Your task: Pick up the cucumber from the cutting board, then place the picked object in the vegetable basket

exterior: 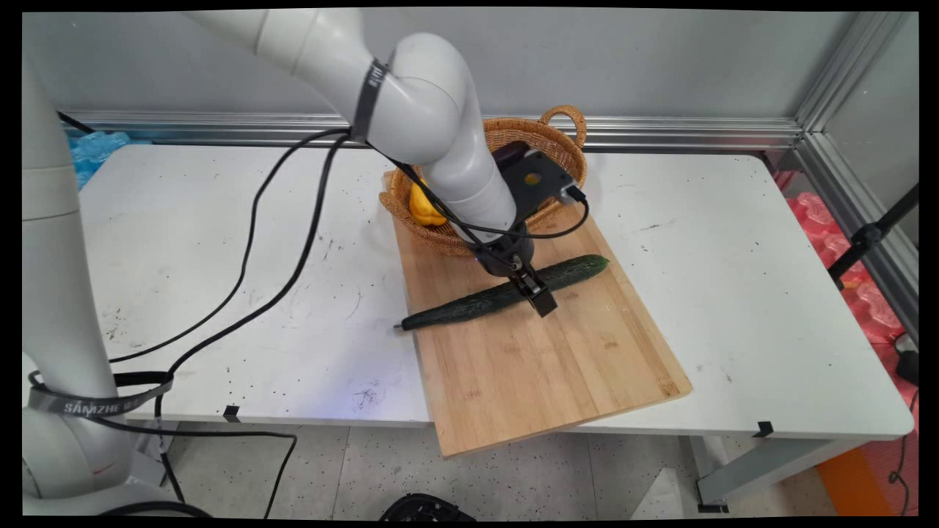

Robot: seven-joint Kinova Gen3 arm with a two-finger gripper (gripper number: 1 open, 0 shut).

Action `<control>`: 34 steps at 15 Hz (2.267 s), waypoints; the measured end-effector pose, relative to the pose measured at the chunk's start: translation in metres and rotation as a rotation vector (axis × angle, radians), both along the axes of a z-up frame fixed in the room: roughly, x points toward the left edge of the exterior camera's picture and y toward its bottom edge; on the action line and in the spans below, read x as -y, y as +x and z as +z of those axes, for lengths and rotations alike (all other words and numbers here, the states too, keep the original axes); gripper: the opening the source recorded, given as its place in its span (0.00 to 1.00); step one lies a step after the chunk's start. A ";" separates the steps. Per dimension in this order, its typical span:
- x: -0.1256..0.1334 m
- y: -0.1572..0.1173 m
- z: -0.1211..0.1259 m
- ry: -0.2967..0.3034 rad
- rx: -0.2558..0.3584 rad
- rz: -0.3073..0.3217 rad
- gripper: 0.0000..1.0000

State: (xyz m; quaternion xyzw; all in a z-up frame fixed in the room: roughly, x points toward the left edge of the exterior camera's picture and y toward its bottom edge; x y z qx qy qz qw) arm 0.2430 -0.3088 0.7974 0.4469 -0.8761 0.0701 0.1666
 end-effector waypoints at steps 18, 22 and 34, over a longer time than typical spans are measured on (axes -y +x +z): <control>-0.003 0.017 0.067 -0.029 0.012 -0.103 0.00; -0.003 0.037 0.108 -0.053 0.014 -0.089 0.00; 0.064 0.116 0.175 -0.176 0.117 0.028 0.00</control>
